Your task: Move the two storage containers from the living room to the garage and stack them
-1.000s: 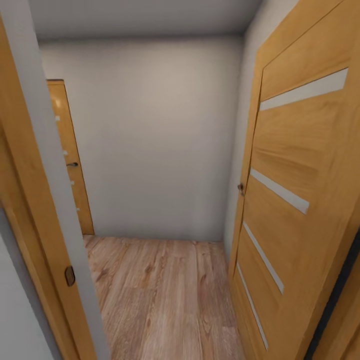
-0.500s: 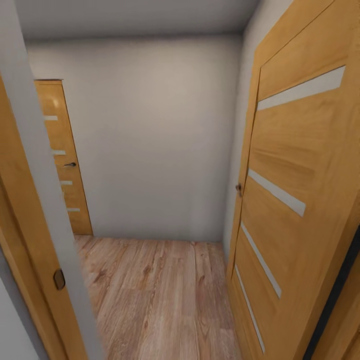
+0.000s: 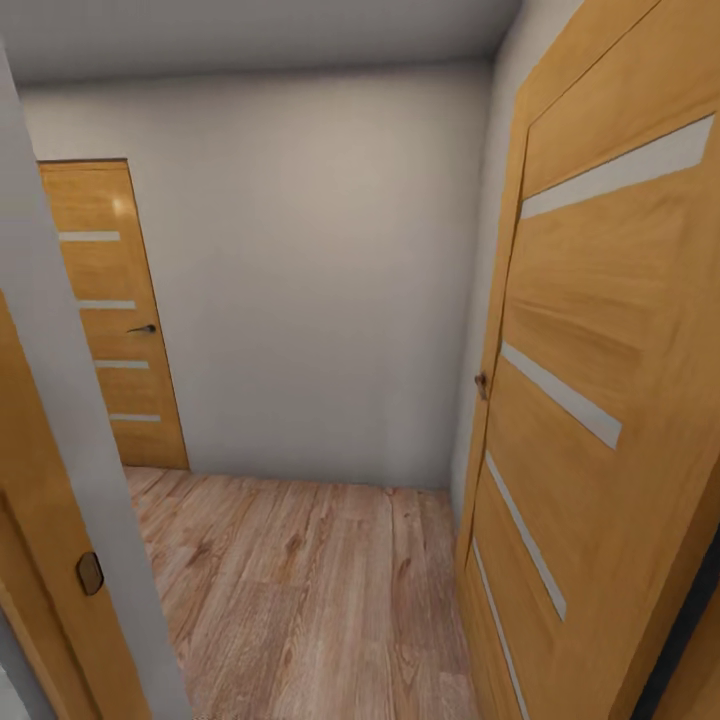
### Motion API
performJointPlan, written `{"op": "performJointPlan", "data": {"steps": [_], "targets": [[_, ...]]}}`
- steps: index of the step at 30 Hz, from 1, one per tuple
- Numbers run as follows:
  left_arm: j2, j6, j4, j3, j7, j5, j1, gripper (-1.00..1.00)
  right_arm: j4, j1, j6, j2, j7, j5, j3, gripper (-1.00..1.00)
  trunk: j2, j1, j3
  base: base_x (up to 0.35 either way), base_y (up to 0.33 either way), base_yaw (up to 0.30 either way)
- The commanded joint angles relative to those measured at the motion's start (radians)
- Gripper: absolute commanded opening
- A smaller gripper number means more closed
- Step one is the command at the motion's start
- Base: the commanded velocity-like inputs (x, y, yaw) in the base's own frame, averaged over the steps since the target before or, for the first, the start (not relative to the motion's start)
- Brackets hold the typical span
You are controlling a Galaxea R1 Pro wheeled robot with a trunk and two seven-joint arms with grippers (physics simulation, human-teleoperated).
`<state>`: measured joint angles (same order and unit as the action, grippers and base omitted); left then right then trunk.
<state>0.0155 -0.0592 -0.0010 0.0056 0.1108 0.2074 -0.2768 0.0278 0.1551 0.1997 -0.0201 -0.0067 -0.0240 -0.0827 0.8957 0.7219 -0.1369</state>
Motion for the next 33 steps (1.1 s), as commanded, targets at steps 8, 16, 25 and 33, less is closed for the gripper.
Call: {"op": "performJointPlan", "data": {"steps": [8,16,25,33], "targets": [[0.0,-0.004,0.001,0.0,0.001,0.006,-0.001,1.0,0.003,0.001,0.006,0.0,-0.001,-0.002,-0.006,1.0,0.001,0.0,-0.002,0.002,-0.002,0.121],[0.0,-0.007,0.001,-0.001,0.001,0.006,-0.001,1.0,0.003,0.001,0.004,0.001,0.0,-0.002,-0.008,1.0,0.001,0.0,-0.002,0.0,0.0,0.007],[0.003,-0.002,0.001,0.0,0.001,0.007,-0.001,1.0,0.003,0.001,0.004,0.001,-0.001,-0.002,-0.008,1.0,0.001,0.0,-0.002,0.214,0.0,0.0],[0.003,-0.002,0.001,-0.001,0.001,0.007,-0.001,1.0,0.003,0.001,0.004,0.002,-0.001,-0.002,-0.008,1.0,0.001,0.0,-0.002,0.318,0.0,0.0]]}}
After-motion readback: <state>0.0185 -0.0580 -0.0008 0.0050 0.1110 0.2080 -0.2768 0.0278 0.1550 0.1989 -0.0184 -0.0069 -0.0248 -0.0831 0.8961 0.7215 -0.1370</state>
